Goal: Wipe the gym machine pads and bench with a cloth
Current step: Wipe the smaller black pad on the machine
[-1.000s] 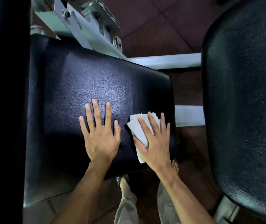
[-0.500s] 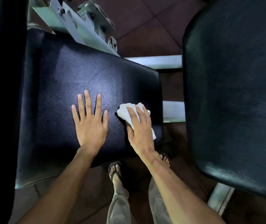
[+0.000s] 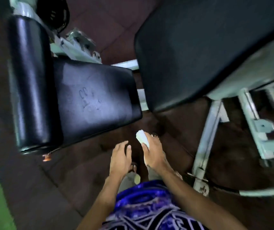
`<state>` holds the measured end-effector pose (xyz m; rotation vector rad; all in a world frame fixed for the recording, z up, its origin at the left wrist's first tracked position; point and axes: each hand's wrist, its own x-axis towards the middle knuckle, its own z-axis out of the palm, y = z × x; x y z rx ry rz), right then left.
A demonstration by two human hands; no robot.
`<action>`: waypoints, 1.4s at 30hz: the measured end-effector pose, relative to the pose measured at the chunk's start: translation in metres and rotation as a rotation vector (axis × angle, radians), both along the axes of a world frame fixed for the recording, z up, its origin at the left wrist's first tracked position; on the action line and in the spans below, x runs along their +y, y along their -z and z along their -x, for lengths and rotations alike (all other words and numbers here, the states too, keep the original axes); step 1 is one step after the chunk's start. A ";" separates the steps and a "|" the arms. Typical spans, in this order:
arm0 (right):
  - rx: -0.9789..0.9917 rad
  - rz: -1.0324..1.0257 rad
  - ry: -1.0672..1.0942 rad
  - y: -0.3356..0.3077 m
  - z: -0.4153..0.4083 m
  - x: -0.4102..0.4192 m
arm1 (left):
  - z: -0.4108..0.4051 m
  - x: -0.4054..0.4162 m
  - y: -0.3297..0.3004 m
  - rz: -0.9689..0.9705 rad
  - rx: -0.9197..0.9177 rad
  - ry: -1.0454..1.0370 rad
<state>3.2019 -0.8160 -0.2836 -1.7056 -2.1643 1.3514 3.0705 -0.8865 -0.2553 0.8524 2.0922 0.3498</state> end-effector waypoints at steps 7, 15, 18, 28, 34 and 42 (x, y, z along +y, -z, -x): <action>-0.025 -0.027 0.473 -0.034 -0.104 -0.099 | -0.079 -0.039 -0.028 -0.085 -0.027 0.418; -0.013 -0.024 1.075 -0.072 -0.233 -0.244 | -0.229 -0.086 -0.054 -0.093 -0.021 1.016; -0.025 -0.032 1.259 -0.081 -0.289 -0.297 | -0.303 -0.115 -0.058 -0.110 -0.038 1.190; -0.002 0.031 1.492 -0.091 -0.497 -0.432 | -0.543 -0.227 -0.068 -0.054 -0.108 1.358; 0.023 0.036 1.523 -0.096 -0.599 -0.450 | -0.643 -0.243 -0.076 -0.045 -0.080 1.398; 0.013 -0.037 1.511 -0.089 -0.730 -0.393 | -0.774 -0.176 -0.064 -0.106 -0.056 1.407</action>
